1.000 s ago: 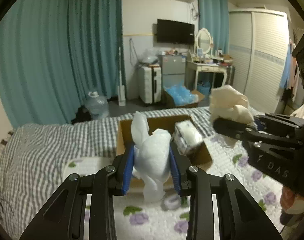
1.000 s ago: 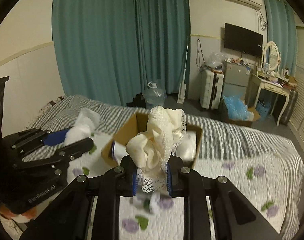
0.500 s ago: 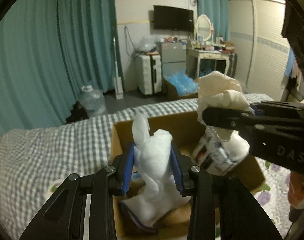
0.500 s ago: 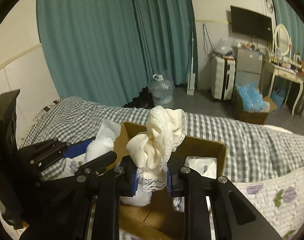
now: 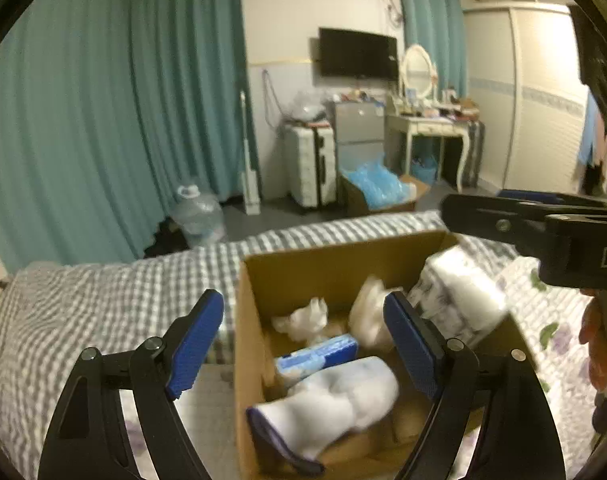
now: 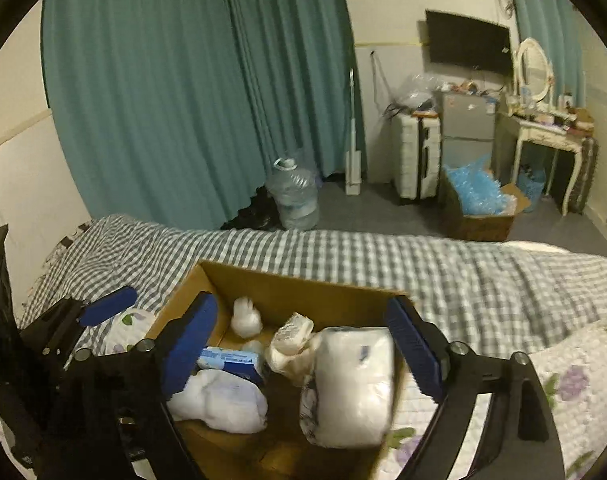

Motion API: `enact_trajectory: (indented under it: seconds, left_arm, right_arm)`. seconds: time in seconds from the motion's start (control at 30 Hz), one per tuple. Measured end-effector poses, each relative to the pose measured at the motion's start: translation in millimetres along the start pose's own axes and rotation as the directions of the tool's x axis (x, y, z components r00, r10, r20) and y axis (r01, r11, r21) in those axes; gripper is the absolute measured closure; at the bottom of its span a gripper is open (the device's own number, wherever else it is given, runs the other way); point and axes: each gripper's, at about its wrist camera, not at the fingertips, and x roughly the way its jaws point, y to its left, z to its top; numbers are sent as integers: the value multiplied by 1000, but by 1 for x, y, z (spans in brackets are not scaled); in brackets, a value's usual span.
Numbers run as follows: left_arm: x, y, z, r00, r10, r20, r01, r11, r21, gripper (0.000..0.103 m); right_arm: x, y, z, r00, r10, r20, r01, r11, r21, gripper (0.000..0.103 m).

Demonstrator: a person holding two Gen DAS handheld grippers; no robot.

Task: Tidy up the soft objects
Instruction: 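Carry both cloths over the box and open both tools, then move both tools back toward the last items on the quilt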

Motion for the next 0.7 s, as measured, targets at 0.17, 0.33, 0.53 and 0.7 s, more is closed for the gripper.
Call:
enact_trajectory:
  seconds: [0.17, 0.33, 0.53, 0.7]
  left_arm:
    - [-68, -1, 15, 996, 26, 82, -23, 999, -35, 15]
    - [-155, 0, 28, 981, 46, 190, -39, 998, -42, 9]
    - [-223, -5, 22, 963, 45, 264, -32, 998, -53, 6]
    - [-228, -11, -6, 974, 102, 202, -87, 993, -86, 6]
  right_arm:
    - [-68, 13, 5, 998, -50, 42, 50, 999, -15, 11]
    - [-147, 37, 1, 991, -83, 101, 91, 993, -76, 8]
    - [-227, 57, -15, 980, -93, 173, 115, 986, -122, 3]
    - [-246, 65, -50, 986, -116, 124, 133, 981, -138, 3]
